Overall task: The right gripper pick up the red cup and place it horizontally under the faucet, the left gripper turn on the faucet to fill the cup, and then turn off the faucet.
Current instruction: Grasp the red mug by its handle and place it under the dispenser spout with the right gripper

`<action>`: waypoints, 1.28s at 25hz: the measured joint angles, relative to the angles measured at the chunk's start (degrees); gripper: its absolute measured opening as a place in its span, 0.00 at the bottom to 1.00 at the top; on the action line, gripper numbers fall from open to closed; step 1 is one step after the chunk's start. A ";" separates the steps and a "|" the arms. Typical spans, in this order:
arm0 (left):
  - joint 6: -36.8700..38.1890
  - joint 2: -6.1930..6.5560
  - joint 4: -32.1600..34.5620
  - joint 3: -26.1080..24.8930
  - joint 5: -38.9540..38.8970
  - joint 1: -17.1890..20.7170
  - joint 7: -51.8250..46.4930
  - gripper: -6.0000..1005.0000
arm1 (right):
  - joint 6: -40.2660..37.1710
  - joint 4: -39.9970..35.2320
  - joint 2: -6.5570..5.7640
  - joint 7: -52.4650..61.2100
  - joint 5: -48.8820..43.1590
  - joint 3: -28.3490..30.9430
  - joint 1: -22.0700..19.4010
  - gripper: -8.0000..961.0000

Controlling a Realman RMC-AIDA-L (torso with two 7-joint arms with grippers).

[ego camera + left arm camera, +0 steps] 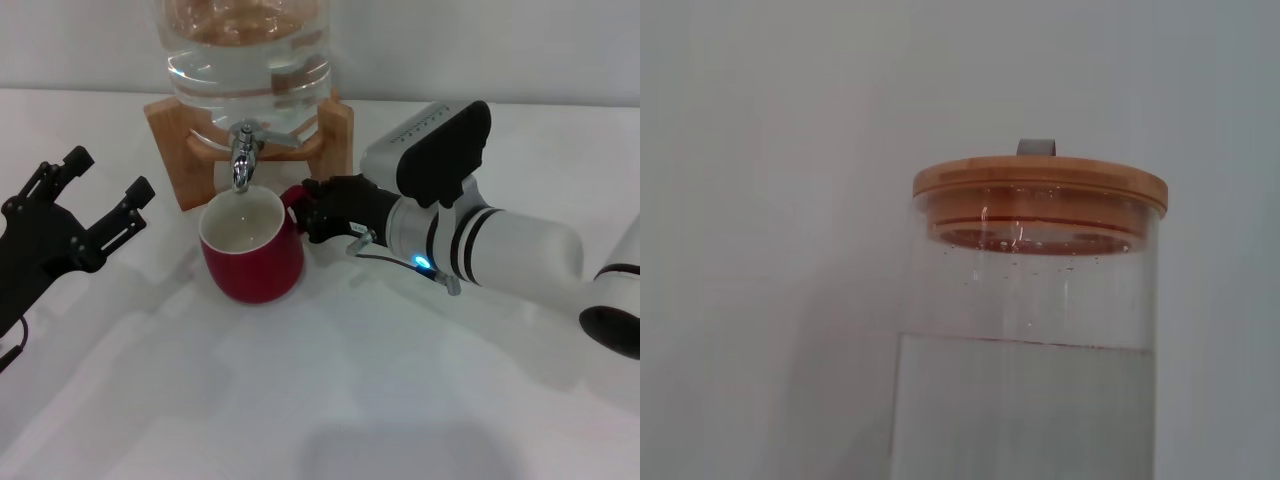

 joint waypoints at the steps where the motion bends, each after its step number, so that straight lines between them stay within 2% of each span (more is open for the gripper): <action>1: 0.00 0.00 0.00 0.00 0.00 0.00 0.01 0.88 | 0.00 0.01 0.00 0.00 0.00 -0.01 0.12 0.21; 32: 0.00 -0.10 1.52 0.00 1.04 0.22 1.22 0.88 | -0.03 -1.07 0.00 -0.03 1.11 -1.51 -1.00 0.21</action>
